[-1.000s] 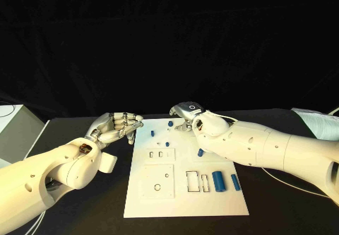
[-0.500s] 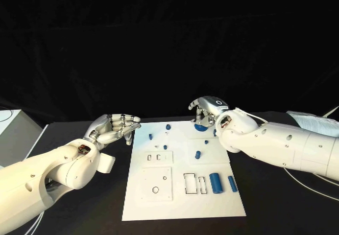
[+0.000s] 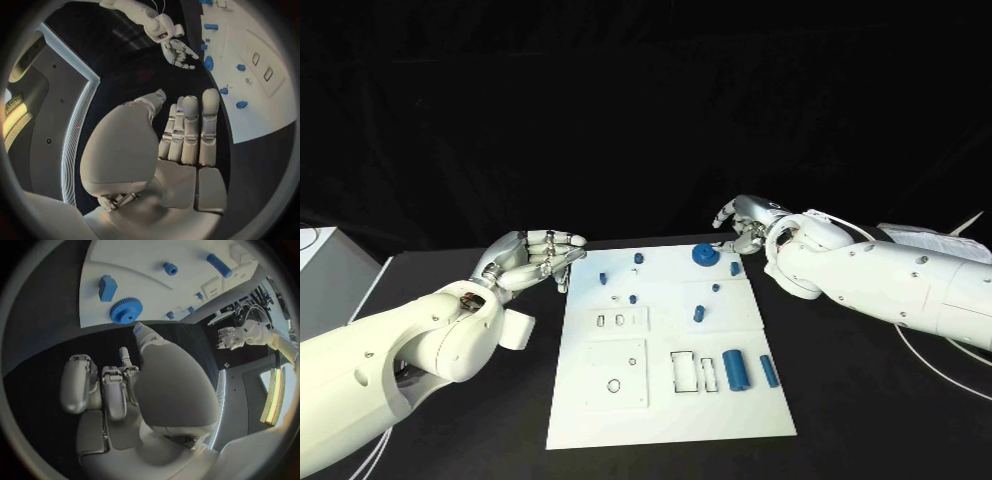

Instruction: Assemble the parts on the task board

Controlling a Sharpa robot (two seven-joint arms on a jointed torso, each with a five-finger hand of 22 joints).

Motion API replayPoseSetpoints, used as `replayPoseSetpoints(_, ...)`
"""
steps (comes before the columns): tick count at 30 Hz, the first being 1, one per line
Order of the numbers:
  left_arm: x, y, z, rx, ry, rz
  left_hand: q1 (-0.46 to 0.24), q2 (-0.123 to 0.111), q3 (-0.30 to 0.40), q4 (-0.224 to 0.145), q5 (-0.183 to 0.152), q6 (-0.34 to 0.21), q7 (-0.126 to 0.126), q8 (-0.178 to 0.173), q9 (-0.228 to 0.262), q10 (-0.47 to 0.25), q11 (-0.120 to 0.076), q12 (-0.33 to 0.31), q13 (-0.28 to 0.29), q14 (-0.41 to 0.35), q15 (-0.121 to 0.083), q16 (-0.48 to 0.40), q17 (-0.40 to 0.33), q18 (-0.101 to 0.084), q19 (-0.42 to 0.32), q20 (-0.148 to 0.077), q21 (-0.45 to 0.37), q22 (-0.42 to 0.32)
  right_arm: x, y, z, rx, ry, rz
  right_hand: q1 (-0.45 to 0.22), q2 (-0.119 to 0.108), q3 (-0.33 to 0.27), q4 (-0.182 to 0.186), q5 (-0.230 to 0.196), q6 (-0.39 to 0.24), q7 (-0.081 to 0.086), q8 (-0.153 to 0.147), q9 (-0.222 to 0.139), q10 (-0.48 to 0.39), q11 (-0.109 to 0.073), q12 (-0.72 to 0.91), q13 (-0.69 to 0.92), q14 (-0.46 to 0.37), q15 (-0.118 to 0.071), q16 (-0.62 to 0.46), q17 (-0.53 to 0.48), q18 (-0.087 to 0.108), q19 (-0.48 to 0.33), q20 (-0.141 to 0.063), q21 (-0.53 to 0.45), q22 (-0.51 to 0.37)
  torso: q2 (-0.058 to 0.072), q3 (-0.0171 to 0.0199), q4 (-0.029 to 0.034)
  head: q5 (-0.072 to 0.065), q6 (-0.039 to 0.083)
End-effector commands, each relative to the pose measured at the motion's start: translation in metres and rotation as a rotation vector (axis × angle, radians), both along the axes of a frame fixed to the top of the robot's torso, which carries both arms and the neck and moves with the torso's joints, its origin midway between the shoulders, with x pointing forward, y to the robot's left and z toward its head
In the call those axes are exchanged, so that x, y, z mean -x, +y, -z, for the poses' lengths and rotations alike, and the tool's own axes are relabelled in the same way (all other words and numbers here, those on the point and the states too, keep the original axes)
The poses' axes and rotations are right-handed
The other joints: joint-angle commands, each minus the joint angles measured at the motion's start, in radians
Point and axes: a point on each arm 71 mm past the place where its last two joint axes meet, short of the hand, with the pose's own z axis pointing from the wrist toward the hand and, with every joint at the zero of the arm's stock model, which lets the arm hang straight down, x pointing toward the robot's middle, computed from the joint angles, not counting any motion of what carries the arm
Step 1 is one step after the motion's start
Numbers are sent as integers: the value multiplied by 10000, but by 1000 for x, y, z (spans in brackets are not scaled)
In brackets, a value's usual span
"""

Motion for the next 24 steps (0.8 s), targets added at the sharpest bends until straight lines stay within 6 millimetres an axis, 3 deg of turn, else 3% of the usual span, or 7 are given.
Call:
replayPoseSetpoints(1, 1, -3, -1, 155, -46, 223, 21, 30, 5, -67, 23, -37, 41, -33, 9, -93, 4, -51, 9, -58, 25, -39, -9, 106, -56, -20, -18, -3, -3, 3, 7, 186, 1100, 103, -142, -2, -51, 9, -19, -70, 1, 66, 11, 496, 68, 74, 1858, 1020, 103, 45, 2500, -63, 71, 25, 65, 45, 25, 0, 41, -5, -56)
replayPoseSetpoints(8, 0, -3, -1, 149, -33, 208, 22, 48, 18, -73, 24, -35, 41, -32, 14, -92, 4, -50, 12, -65, 26, -51, -16, 108, -67, -18, -15, -4, -6, 9, 10, 444, 1354, 170, -214, 0, -117, 30, 22, -92, 11, 79, 11, 472, 80, 57, 1836, 1015, 117, 39, 2476, -61, 54, 42, 81, 66, 87, 37, 81, -25, -92)
replayPoseSetpoints(14, 0, -2, -1, 142, -33, 186, 32, 61, 29, -80, 24, -33, 39, -31, 16, -91, 2, -49, 13, -64, 25, -49, -10, 109, -73, -18, -16, -7, -9, 11, 11, 478, 1253, 265, -236, 6, -155, 33, 29, -147, 22, 60, 1, 421, 89, 13, 1778, 1010, 125, 32, 2453, -50, 27, 52, 51, 27, 128, 69, 49, -26, -105)
replayPoseSetpoints(17, 0, -3, -1, 145, -30, 191, 32, 61, 29, -80, 24, -33, 39, -31, 16, -91, 2, -49, 13, -64, 25, -49, -10, 109, -73, -18, -16, -7, -9, 13, 11, 488, 1230, 245, -236, 9, -155, 33, 30, -149, 23, 60, 1, 429, 90, 20, 1788, 1008, 126, 30, 2446, -51, 27, 52, 54, 32, 153, 82, 66, -29, -98)
replayPoseSetpoints(20, 0, -2, -1, 141, -30, 181, 32, 61, 29, -80, 24, -33, 39, -31, 16, -91, 2, -49, 13, -64, 25, -49, -10, 109, -73, -18, -16, -7, -9, 14, 11, 523, 1233, 201, -234, 18, -153, 32, 37, -147, 23, 63, 2, 429, 91, 21, 1789, 1008, 127, 30, 2446, -51, 25, 54, 54, 32, 154, 73, 75, -25, -109)
replayPoseSetpoints(24, 0, -1, -1, 131, -34, 155, 32, 61, 29, -80, 24, -33, 39, -31, 16, -91, 2, -49, 13, -64, 25, -49, -10, 109, -73, -18, -16, -7, -9, 15, 12, 574, 1226, 179, -223, 44, -145, 26, 51, -141, 24, 71, 4, 390, 92, -15, 1742, 1004, 130, 25, 2428, -46, 13, 58, 41, 16, 163, 88, 45, 7, -141)
